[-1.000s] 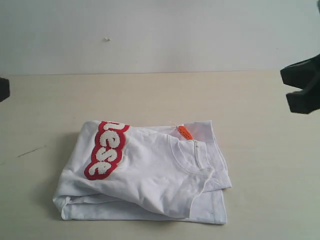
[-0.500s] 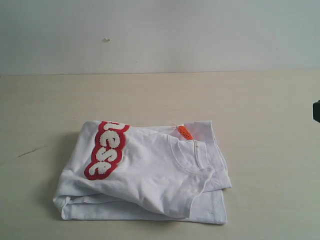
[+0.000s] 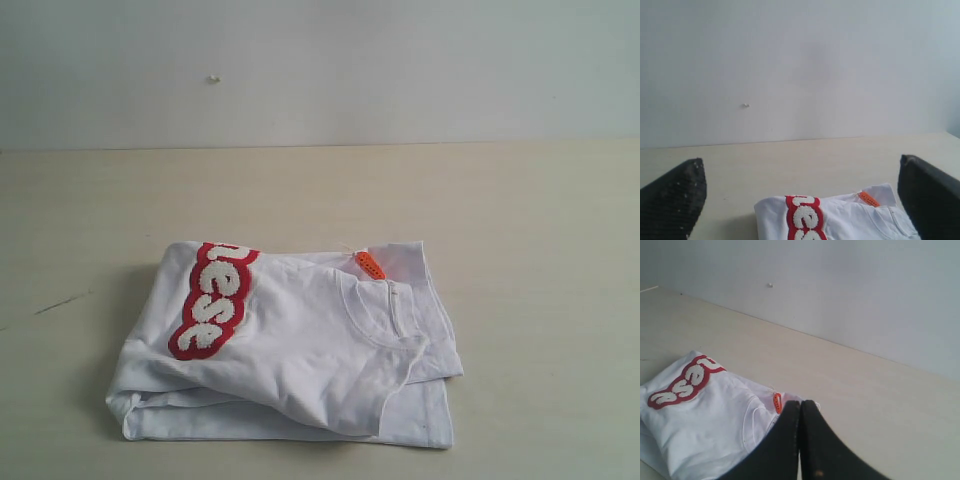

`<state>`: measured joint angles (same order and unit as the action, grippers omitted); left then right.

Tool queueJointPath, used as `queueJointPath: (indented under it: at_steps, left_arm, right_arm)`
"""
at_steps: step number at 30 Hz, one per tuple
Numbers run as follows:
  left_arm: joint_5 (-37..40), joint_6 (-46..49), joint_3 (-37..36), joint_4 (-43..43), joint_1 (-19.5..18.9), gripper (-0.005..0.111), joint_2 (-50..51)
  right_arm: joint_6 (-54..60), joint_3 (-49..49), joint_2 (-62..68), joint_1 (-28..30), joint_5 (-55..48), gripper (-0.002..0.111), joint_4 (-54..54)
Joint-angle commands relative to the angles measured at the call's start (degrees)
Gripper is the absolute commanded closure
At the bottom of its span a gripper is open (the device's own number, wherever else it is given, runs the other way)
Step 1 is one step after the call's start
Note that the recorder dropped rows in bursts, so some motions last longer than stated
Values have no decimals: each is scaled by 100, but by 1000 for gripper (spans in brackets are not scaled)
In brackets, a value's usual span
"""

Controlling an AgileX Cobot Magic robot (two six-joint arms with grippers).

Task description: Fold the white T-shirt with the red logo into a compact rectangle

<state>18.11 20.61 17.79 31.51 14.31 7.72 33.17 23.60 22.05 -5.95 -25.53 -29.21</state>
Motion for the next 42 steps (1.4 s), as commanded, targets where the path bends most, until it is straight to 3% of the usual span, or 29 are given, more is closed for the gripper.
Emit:
queueJointPath:
  at_steps: [1, 17, 21, 28, 42]
  left_arm:
    - [0, -11, -29, 67, -10, 4, -39]
    - [0, -10, -29, -5, -10, 4, -75]
    - [12, -183, -44, -808, -10, 4, -267]
    - [-363, -2061, -623, -3041, -10, 4, -772]
    - [-343, -2061, -1639, -3151, -105, 4, -772]
  right_arm:
    - [-24, -17, -33, 1, 49, 108, -30]
    - [-24, -17, -33, 1, 49, 108, -30]
    - [-24, -17, -33, 1, 49, 108, -30]
    - [-24, -17, -33, 1, 49, 108, -30]
    - [-24, -17, -33, 1, 49, 108, -30]
